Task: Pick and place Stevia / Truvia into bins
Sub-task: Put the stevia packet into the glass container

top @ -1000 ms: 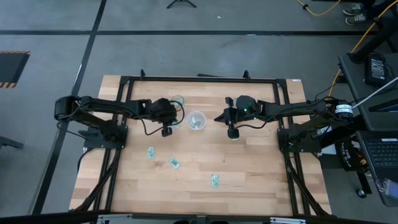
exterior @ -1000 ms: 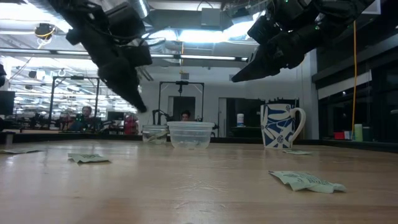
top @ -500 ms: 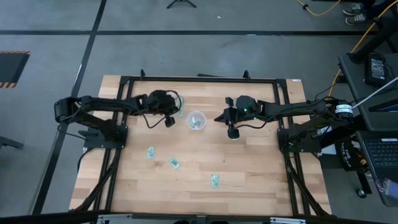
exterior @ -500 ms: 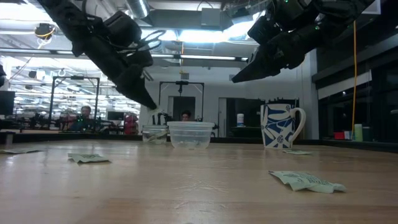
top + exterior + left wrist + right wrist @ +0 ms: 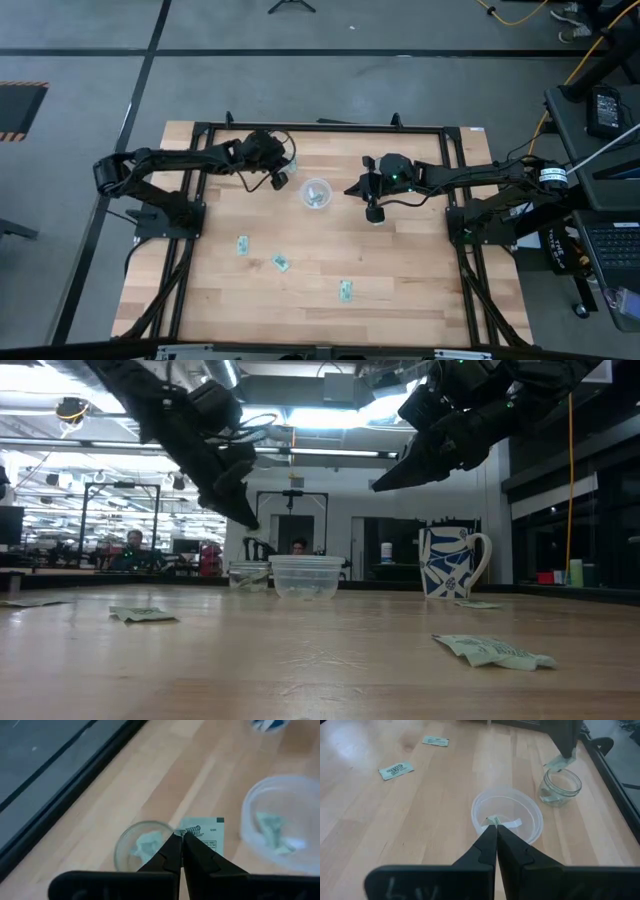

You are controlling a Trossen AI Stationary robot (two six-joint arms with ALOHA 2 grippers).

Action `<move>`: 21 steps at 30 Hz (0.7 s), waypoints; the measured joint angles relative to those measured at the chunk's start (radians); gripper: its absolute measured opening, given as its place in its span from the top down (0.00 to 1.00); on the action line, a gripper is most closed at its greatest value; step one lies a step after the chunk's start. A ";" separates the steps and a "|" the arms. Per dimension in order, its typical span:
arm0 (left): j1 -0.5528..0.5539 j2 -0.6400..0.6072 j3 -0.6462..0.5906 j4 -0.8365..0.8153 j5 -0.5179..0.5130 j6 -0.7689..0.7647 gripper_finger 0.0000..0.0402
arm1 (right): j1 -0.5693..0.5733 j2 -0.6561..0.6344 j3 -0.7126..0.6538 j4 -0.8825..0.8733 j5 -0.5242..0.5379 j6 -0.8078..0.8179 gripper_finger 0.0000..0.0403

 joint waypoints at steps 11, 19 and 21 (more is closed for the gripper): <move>0.058 0.188 0.187 -0.250 -0.072 0.013 0.99 | 0.000 0.000 0.000 -0.001 0.000 0.000 0.96; 0.060 0.203 0.196 -0.251 -0.067 0.038 0.99 | 0.000 0.000 0.000 -0.009 0.000 -0.001 0.96; 0.060 0.203 0.196 -0.251 -0.071 0.038 0.99 | 0.000 0.000 0.000 -0.009 0.000 -0.001 0.96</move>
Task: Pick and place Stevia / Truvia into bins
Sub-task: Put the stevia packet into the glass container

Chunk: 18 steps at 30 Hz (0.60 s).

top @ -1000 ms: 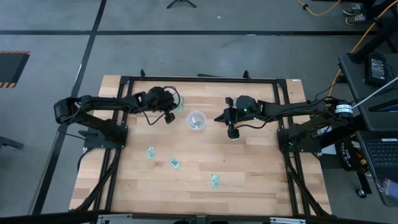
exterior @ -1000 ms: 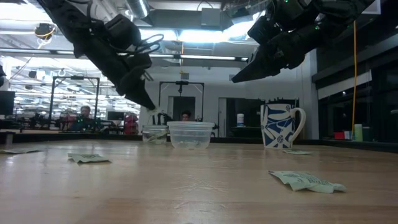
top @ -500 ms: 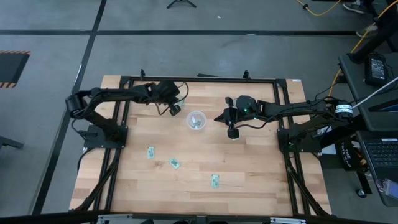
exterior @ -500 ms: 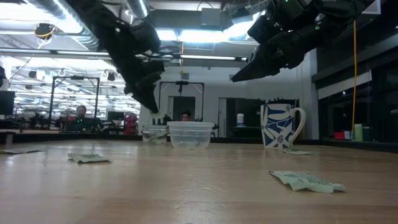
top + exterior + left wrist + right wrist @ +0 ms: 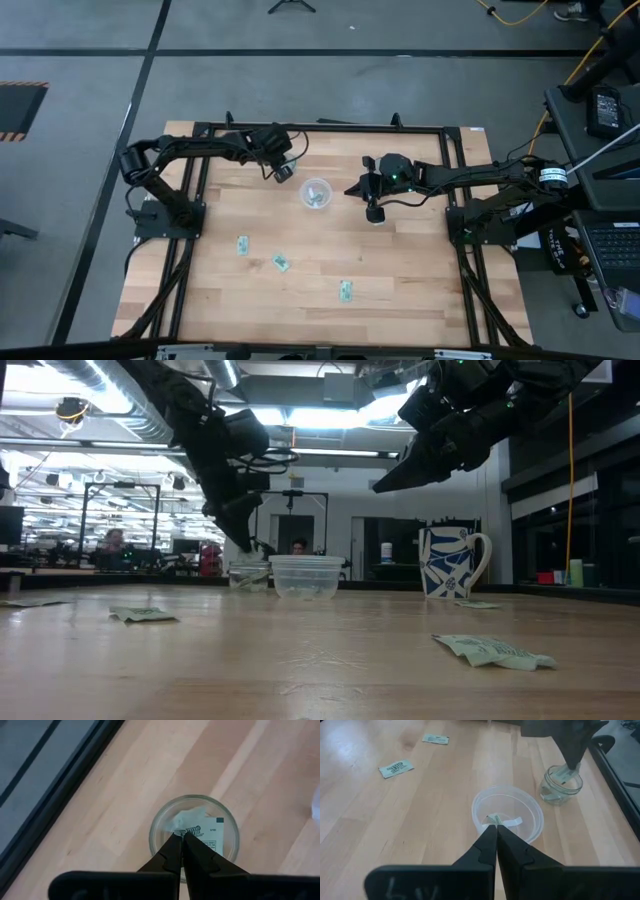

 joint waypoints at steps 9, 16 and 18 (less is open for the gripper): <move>-0.006 0.000 0.000 -0.002 -0.002 -0.011 0.99 | 0.000 0.000 0.000 0.001 0.000 0.000 0.96; -0.006 0.004 0.000 -0.002 -0.002 -0.019 0.99 | 0.000 0.000 0.000 0.001 0.000 0.005 0.96; -0.006 0.019 0.000 -0.002 -0.003 -0.026 0.99 | 0.000 0.000 0.000 0.001 0.000 0.005 0.96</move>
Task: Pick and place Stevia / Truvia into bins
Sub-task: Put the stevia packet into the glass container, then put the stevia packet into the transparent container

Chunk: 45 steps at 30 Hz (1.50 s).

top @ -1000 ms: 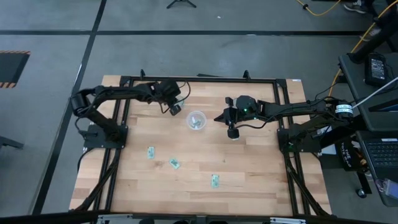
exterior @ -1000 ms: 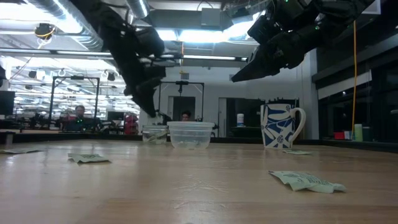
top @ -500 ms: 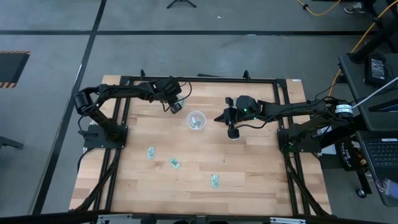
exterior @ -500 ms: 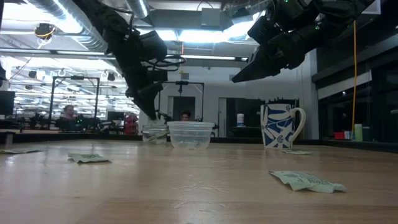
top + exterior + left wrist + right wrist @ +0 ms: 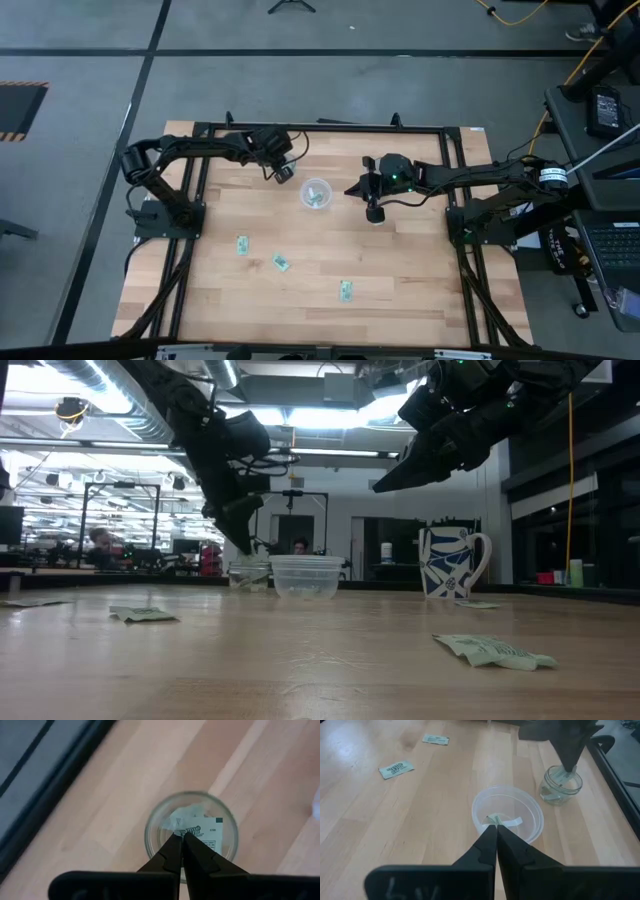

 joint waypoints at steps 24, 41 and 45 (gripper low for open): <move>-0.001 0.082 0.000 0.008 0.000 0.026 0.87 | 0.000 0.000 0.000 0.000 0.000 0.000 0.96; -0.001 0.083 0.078 -0.063 0.001 0.026 0.72 | 0.000 0.000 0.000 -0.001 0.000 0.000 0.96; -0.001 0.083 0.124 -0.128 0.001 0.026 0.72 | 0.000 0.000 0.000 -0.003 0.000 0.000 0.96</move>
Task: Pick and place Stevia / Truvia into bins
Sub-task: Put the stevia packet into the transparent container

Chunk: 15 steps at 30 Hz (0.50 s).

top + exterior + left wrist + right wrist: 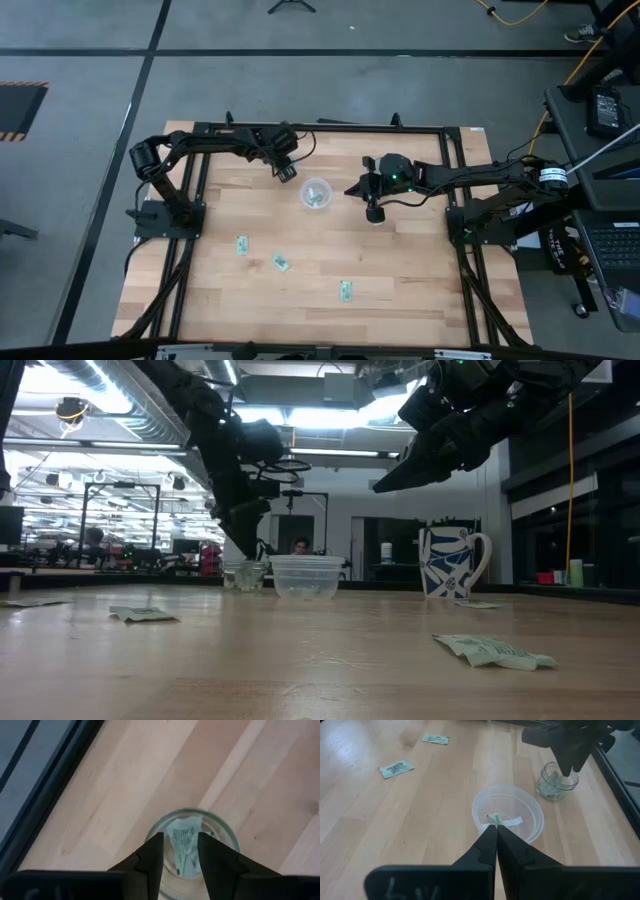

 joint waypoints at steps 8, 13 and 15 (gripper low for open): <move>0.000 0.000 0.062 -0.135 0.000 0.033 0.73 | 0.000 0.000 0.000 -0.013 0.000 0.000 0.96; -0.024 -0.013 0.066 -0.171 0.078 0.132 0.78 | 0.000 0.000 0.000 -0.014 0.000 -0.001 0.96; -0.039 -0.032 0.066 -0.182 0.093 0.148 0.82 | 0.000 0.000 0.000 -0.020 0.000 -0.002 0.96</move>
